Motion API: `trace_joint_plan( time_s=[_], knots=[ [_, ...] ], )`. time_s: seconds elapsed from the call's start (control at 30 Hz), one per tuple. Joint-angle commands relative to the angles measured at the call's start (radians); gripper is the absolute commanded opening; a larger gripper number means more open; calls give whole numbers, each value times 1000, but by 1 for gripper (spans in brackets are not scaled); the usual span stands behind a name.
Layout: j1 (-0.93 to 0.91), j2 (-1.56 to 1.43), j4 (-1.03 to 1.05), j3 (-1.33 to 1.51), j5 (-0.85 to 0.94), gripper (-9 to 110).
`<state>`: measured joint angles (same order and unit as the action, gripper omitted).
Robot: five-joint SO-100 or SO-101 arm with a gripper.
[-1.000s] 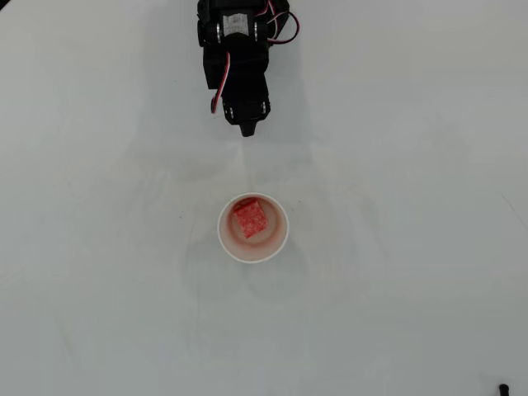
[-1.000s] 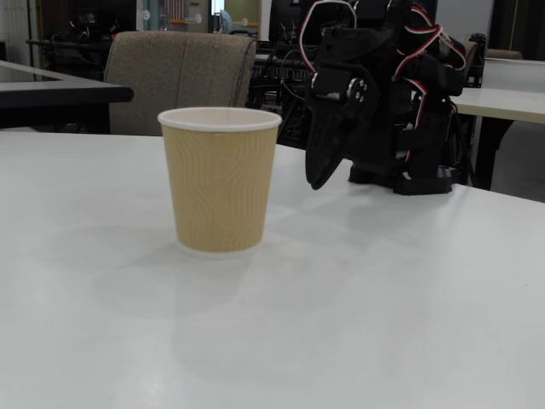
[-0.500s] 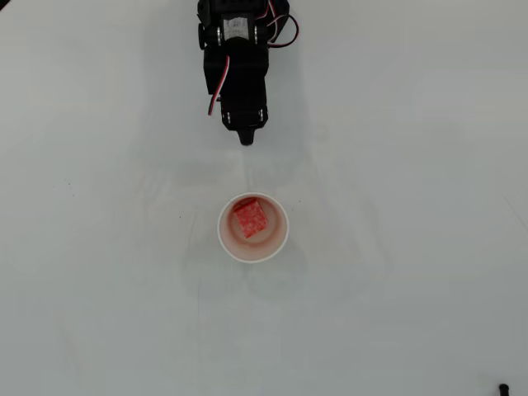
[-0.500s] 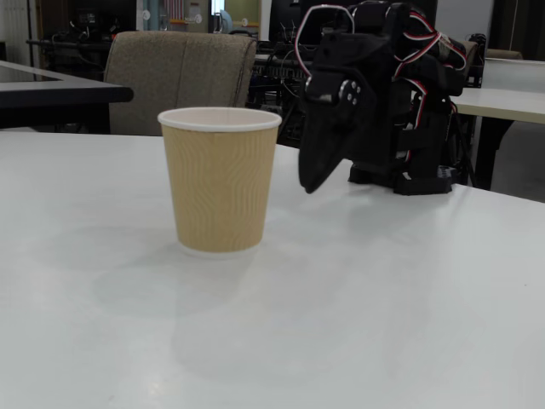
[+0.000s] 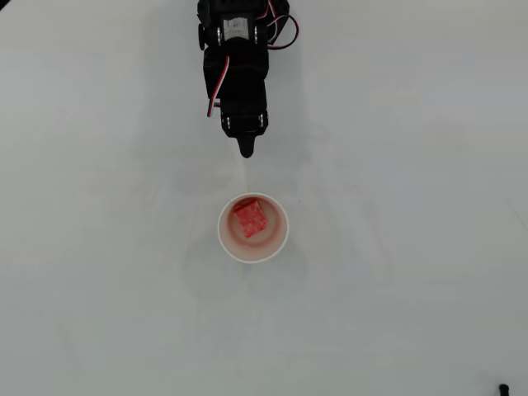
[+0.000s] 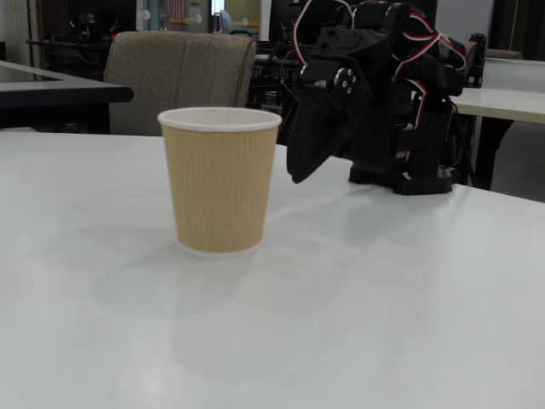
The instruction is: Grasp a red cube and put it in the cup.
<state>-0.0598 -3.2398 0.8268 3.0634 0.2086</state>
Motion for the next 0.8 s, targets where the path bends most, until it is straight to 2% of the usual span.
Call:
trace_joint_plan(
  time_s=[0.0, 0.37, 0.57, 0.77],
  knots=[
    [8, -9, -40, 40, 11, 0],
    [57, -9, -186, 83, -20, 0],
    [61, -9, -196, 83, -204, 0],
    [63, -9, -201, 83, -206, 0]
  ],
)
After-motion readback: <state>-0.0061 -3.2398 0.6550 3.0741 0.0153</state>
